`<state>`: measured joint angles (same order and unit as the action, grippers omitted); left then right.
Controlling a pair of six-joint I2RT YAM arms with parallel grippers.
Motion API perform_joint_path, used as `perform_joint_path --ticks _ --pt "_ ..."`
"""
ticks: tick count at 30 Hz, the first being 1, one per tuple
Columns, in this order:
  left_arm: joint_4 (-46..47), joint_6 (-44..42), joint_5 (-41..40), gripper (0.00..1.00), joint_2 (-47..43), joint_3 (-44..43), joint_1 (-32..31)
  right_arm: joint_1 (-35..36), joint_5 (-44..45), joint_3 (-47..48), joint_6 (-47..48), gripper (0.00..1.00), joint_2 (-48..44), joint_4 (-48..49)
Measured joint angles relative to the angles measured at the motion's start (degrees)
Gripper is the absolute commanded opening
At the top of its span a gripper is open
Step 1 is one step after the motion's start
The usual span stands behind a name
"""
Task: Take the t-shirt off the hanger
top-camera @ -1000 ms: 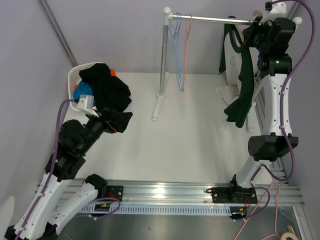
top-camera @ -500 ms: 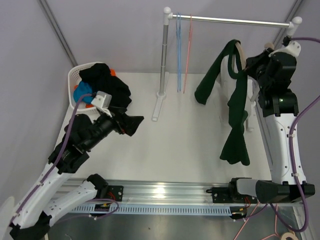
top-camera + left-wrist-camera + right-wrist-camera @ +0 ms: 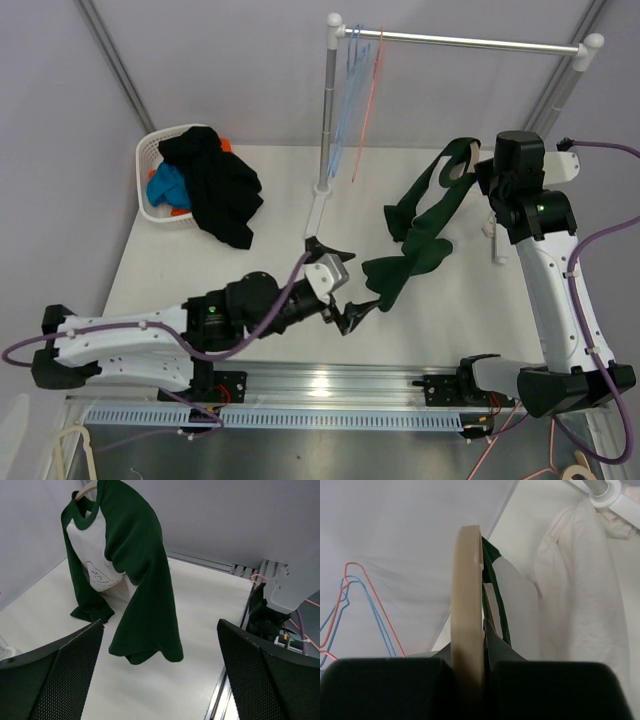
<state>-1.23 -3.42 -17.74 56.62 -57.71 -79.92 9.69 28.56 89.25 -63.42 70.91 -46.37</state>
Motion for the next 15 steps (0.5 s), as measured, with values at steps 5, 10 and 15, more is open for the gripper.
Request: perform_joint_path --ticks 5,10,15 --pt "11.50 -3.37 -4.26 0.99 7.98 2.64 -2.29 1.42 0.85 0.02 -1.05 0.00 0.00 -0.13" --pt "17.29 -4.55 -5.75 0.99 18.97 -0.42 0.04 1.62 0.79 0.02 -0.68 0.00 -0.04 -0.11" --pt "16.15 -2.82 -0.92 0.00 28.37 -6.99 6.14 1.73 0.72 0.13 0.37 0.00 -0.42 -0.13"
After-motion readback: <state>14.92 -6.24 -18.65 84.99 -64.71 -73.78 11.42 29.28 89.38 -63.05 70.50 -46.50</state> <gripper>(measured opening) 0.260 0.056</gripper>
